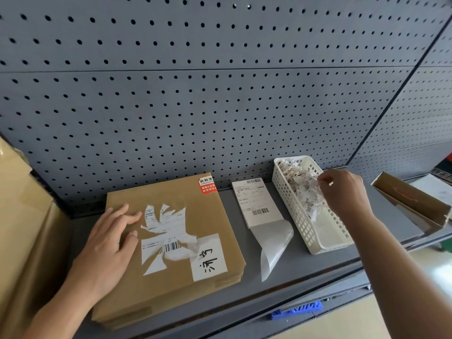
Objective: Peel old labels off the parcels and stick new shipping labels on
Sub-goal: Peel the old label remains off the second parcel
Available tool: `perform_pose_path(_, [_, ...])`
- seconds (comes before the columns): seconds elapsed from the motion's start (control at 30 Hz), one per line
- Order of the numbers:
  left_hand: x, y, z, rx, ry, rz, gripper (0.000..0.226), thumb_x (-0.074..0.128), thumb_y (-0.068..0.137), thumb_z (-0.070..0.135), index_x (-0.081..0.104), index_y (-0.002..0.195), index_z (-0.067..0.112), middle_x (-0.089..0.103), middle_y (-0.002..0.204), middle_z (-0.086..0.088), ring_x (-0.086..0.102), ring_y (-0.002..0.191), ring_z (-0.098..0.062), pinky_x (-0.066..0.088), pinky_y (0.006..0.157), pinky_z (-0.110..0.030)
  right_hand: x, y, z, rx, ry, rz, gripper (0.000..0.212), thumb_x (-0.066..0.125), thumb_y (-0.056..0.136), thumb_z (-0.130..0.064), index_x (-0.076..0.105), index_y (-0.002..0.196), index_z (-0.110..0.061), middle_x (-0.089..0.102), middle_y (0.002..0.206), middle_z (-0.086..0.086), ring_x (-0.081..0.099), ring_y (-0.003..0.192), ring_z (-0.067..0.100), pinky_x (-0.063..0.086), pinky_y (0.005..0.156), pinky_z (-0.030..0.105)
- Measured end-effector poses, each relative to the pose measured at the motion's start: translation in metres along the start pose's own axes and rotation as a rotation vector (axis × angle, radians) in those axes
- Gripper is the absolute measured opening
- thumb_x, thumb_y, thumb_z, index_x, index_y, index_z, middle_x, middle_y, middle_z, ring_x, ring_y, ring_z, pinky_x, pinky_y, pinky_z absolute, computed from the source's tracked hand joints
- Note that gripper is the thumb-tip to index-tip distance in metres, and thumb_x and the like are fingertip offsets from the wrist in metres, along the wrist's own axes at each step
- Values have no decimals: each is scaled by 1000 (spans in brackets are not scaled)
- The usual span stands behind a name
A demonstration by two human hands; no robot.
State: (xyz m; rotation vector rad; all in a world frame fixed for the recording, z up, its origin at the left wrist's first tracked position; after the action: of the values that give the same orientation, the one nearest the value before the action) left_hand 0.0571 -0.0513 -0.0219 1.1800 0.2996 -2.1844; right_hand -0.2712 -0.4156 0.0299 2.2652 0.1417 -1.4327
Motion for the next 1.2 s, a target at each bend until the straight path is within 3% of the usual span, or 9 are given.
perform_pose_path(0.07, [0,0,1,3,-6,0,35,46,104,29,44,135,44,22,152,28,1,147,8,7,119,-29,-1,0,1,6,12,8,17,59,88,-4,72,86,-15,70,86,3,62,76,21,50,68,32])
perform_pose_path(0.2, [0,0,0,6,2,-4,35,45,104,30,44,136,44,21,152,28,0,147,8,7,119,-29,-6,1,-1,18,58,24,6,65,89,-11,67,87,-16,67,85,2,62,69,20,58,67,39])
perform_pose_path(0.33, [1,0,-1,-6,10,-8,38,45,104,30,48,141,37,24,155,25,2,150,4,8,119,-29,-11,3,-8,-43,75,56,13,59,92,-13,72,92,-13,70,89,2,63,79,22,56,75,39])
perform_pose_path(0.5, [1,0,-1,-10,8,-18,39,45,104,31,47,142,36,23,159,22,3,152,1,8,121,-31,-14,3,-26,-100,117,76,15,58,94,-12,73,95,-11,72,92,3,63,83,21,44,74,29])
perform_pose_path(0.7, [2,0,-2,-22,-1,-18,39,44,104,33,45,143,40,21,156,26,1,152,2,9,120,-30,-8,-6,-71,-191,192,-40,15,59,93,-11,72,99,-17,67,91,-1,58,75,11,38,71,21])
perform_pose_path(0.77, [1,0,-1,-30,-3,-18,39,43,104,34,44,143,41,20,155,28,0,152,3,11,121,-32,-2,-12,-91,-244,211,-97,17,58,94,-9,71,99,-19,65,93,-4,55,75,10,35,66,11])
perform_pose_path(0.87, [1,-2,1,-45,-13,-21,38,41,105,36,43,141,44,17,154,31,-2,151,4,14,122,-35,10,-22,-123,-370,273,-132,20,57,91,-1,72,96,-12,67,94,0,51,72,7,35,69,1])
perform_pose_path(1.07, [0,-4,4,-65,-21,-26,39,37,105,39,42,143,45,14,154,34,-5,150,8,20,122,-38,30,-37,-168,-486,333,-204,22,57,91,-4,73,98,-18,66,93,-5,56,75,1,43,71,10])
perform_pose_path(1.2, [-1,-4,5,-72,-27,-24,39,36,105,39,41,144,45,14,156,33,-6,149,9,21,122,-39,40,-41,-185,-519,370,-226,19,59,90,-4,72,95,-17,66,92,-4,59,76,13,53,74,36])
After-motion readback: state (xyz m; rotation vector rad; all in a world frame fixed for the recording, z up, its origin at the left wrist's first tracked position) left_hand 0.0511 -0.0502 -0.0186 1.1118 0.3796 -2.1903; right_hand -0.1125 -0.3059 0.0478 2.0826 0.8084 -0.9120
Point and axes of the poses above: each hand's wrist, its own y-axis towards the middle knuckle, its own x-axis out of the palm, z = x × y, the point moved 3 cm from there along y, towards the middle knuckle
